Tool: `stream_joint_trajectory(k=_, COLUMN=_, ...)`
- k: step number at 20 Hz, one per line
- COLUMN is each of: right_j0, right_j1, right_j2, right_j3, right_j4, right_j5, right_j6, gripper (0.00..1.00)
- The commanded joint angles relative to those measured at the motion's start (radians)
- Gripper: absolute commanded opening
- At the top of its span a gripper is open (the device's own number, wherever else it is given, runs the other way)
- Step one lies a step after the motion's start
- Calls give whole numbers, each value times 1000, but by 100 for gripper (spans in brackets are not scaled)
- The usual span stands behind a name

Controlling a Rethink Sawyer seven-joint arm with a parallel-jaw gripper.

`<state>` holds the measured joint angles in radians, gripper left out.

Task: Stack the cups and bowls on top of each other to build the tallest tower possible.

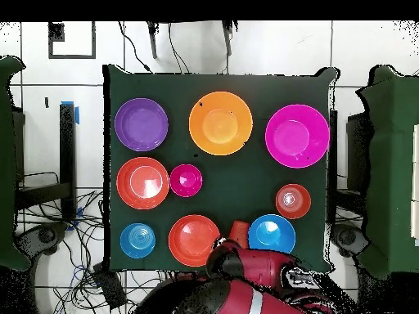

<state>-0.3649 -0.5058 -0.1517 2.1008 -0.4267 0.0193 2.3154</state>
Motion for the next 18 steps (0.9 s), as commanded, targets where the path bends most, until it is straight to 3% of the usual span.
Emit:
stream_joint_trajectory(k=1, right_j0=7, right_j1=29, right_j2=112, right_j3=-152, right_j4=-2, right_j5=55, right_j6=1, gripper=100)
stream_joint_trajectory(k=6, right_j0=16, right_j1=59, right_j2=94, right_j3=-177, right_j4=2, right_j5=12, right_j6=26, gripper=100)
stream_joint_trajectory(k=18, right_j0=11, right_j1=62, right_j2=103, right_j3=-206, right_j4=0, right_j5=20, right_j6=22, gripper=100)
